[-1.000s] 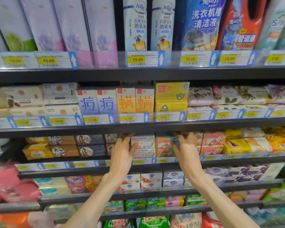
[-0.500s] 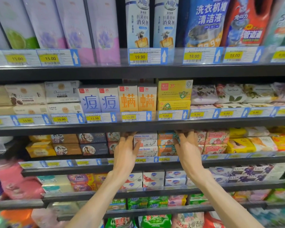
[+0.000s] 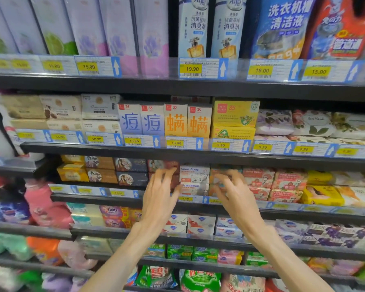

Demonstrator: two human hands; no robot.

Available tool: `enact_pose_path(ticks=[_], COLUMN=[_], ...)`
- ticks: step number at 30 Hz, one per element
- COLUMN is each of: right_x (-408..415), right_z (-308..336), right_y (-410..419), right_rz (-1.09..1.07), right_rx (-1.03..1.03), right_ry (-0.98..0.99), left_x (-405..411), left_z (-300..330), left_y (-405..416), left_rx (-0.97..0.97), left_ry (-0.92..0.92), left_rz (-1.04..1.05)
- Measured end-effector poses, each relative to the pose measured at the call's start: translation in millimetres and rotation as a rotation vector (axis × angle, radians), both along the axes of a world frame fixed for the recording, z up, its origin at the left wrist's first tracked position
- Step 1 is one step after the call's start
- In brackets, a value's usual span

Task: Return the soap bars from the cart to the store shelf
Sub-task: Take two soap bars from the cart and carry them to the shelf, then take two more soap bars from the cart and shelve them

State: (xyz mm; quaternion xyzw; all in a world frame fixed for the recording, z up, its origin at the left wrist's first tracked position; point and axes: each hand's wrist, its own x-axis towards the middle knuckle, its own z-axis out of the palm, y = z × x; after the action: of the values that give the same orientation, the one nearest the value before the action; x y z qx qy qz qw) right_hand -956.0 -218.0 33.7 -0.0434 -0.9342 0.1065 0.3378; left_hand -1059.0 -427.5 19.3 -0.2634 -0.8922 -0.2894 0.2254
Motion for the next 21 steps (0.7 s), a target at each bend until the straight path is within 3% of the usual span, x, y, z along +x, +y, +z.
enact_pose_path(ticks=[11, 21], right_x=[-13, 31], right_z=[-40, -67], right_y=[-123, -351], right_rz=[0.696, 1.271], right_rx=[0.171, 0.32], right_ry=[-0.273, -0.367], left_x=[132, 331], left_z=[-55, -85], left_y=[-146, -342], left_rx=[-0.2, -0.251], left_ry=[-0.048, -0.256], left_rz=[0.41, 0.995])
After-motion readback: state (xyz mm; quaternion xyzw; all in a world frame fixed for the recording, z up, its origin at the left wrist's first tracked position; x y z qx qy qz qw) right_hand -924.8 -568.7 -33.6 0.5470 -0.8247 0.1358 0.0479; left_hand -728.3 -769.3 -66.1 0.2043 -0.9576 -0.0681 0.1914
